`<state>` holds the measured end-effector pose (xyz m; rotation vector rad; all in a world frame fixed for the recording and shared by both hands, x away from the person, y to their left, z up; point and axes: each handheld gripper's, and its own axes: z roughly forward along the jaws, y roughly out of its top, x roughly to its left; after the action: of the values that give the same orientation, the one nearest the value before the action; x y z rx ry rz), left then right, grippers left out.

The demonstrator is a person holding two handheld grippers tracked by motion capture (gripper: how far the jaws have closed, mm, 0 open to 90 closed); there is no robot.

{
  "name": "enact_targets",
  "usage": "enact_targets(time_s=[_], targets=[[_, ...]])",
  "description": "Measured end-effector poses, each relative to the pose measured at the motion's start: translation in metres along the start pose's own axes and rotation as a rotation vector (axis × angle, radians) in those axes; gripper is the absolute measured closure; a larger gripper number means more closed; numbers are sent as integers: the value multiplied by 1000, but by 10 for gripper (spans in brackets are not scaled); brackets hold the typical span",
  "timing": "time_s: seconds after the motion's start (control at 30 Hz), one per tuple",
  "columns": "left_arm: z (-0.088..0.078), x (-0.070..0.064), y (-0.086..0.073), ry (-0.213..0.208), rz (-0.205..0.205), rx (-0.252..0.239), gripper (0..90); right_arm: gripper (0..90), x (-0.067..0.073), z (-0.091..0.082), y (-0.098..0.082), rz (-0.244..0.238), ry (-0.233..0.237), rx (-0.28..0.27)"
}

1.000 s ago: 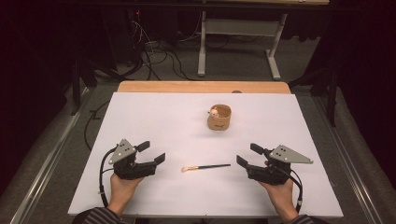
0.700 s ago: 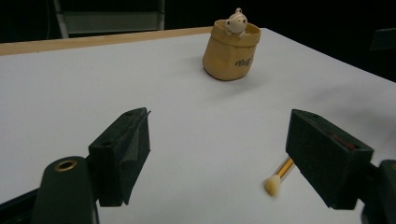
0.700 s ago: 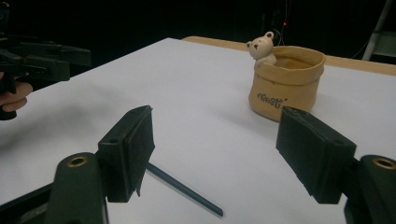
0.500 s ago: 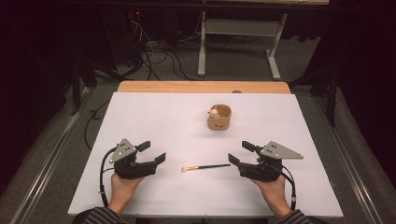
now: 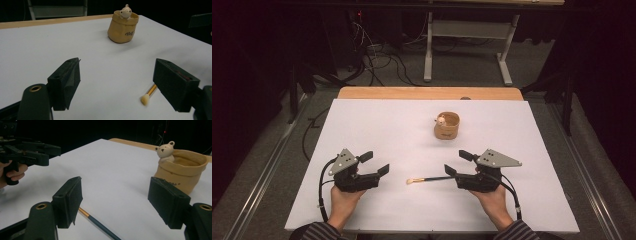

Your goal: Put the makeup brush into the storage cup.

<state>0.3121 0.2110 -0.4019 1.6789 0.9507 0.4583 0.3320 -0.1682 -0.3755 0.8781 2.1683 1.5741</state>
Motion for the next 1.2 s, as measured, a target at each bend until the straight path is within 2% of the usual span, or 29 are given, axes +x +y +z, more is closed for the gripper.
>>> enact_targets(time_s=[0.23, 0.53, 0.83, 0.97, 1.2], targets=[[1, 0, 0, -2, 0, 3, 227, 289, 7, 8, 6, -16, 16, -1], [0, -1, 0, -1, 1, -2, 227, 278, 14, 18, 14, -34, 3, 11], [-1, -1, 0, -3, 3, -1, 227, 278, 21, 32, 23, -34, 37, 6], [-1, -1, 0, -3, 4, -1, 227, 279, 24, 38, 27, -49, 48, 1], [-2, -2, 0, -4, 3, -4, 227, 281, 28, 42, 31, -46, 57, -1]])
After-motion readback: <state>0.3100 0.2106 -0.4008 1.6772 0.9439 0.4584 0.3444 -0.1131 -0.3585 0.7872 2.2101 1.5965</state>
